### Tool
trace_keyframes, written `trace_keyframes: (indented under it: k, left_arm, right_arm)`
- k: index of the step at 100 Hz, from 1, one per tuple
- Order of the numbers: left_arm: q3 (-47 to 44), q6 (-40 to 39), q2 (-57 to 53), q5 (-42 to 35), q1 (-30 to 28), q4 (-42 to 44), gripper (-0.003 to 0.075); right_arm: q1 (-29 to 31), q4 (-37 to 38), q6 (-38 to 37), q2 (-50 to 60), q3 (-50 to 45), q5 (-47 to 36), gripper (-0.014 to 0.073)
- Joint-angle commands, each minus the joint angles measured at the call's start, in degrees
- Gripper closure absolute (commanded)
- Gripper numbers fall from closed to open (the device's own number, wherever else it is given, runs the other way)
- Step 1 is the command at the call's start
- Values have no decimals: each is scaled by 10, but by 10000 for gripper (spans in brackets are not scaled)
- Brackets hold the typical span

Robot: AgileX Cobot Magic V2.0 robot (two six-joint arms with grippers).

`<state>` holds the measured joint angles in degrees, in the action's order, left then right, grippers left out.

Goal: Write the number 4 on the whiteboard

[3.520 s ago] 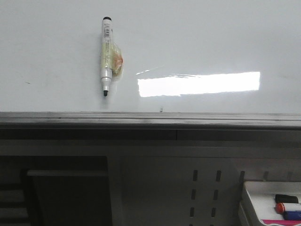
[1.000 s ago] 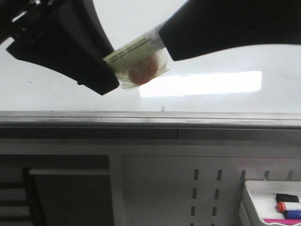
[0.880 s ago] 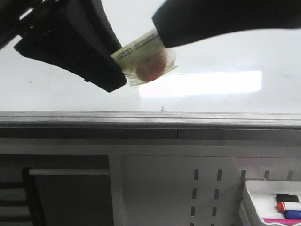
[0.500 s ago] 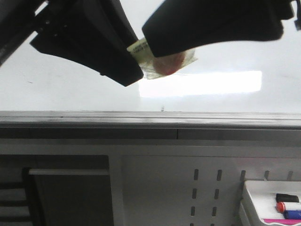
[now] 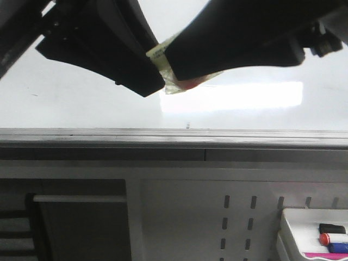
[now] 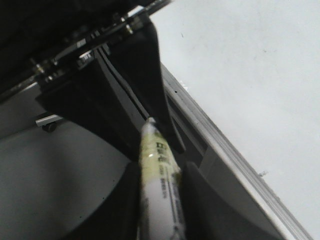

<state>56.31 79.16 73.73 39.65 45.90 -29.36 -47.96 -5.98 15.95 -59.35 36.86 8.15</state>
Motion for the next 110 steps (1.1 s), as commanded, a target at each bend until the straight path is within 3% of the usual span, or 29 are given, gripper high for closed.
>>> trace_keyframes:
  k: [1, 19, 29, 41, 49, 66, 85, 110]
  left_arm:
    - [19, -1, -17, -23, 5, -55, 741]
    - [19, -11, -17, -30, 5, -67, 702]
    - [19, -41, -24, -48, 3, -68, 542]
    - [19, -135, -54, -77, -21, -58, 272]
    - [19, -175, -84, -76, -54, -58, 201]
    - [3, -262, -178, -76, -142, -66, 292]
    - [-89, -356, -320, -172, -227, -83, 440]
    - [-222, -357, -458, -194, -264, -123, 727]
  right_arm:
    - [-1, -3, 2, 3, 20, -61, 664]
    - [-1, -3, 2, 3, 20, -70, 664]
    - [2, -3, 2, 3, 20, -70, 664]
    - [23, -8, 2, 3, 19, -70, 664]
    - [48, -8, 2, 3, 19, -72, 664]
    - [112, -7, 2, 2, 19, -94, 664]
    - [172, 7, 2, -20, 34, -99, 664]
    - [185, 7, 2, -86, 110, -86, 663]
